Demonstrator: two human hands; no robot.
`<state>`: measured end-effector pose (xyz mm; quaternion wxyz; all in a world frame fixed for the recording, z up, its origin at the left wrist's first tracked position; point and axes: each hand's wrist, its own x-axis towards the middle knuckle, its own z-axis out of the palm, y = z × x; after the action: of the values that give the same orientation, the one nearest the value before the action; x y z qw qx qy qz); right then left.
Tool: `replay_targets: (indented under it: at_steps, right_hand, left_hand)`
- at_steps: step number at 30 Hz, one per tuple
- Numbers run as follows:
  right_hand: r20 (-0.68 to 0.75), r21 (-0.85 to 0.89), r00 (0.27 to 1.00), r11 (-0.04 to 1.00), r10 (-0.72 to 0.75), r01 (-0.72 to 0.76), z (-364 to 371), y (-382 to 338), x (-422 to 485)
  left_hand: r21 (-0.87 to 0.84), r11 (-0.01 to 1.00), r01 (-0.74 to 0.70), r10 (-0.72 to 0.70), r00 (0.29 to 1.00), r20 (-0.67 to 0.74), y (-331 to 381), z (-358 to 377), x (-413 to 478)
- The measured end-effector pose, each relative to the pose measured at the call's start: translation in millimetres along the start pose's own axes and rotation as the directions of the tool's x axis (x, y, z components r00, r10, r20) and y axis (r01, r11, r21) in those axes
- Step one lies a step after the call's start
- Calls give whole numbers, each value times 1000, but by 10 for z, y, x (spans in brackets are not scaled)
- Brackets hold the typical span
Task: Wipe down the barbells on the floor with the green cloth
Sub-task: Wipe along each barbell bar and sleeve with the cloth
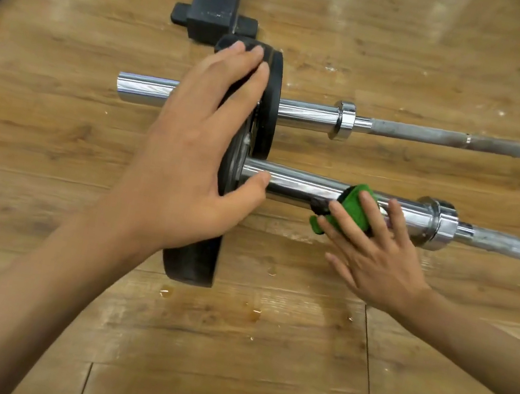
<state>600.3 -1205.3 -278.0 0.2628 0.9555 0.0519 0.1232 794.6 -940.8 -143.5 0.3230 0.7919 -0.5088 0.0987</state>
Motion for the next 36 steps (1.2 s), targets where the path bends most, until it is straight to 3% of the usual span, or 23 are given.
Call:
replay_targets:
  at_steps: [8,12,17,23,27,30,33,36]
  right_hand:
    - [-22,210,995,974,94,-87,-234,-659,955]
    - [-91,125,995,992,29,-17,-70,-258,538]
    - [-66,56,998,998,6,-3,-3,-38,261]
    - [-90,79,993,994,-75,82,-116,-507,971]
    - [-143,110,990,994,-11,27,1,-172,552]
    - [-97,78,994,996,58,-50,87,26,226]
    - [-80,119,987,984,141,-131,-43,-269,463]
    - [-61,159,995,985,84,-73,-140,-694,917]
  left_hand:
    - [184,983,7,15,993,-118,71,62,-133]
    - [255,967,-6,62,976,-210,45,208,-557]
    - [273,962,-23,116,937,-331,36,417,-649]
    - [278,960,-10,96,951,-295,28,341,-573]
    - [300,954,14,71,961,-268,10,297,-502]
    - [298,954,28,61,956,-286,55,332,-472]
    - [341,939,39,63,958,-281,76,350,-473]
    - [374,927,27,65,971,-232,60,300,-487]
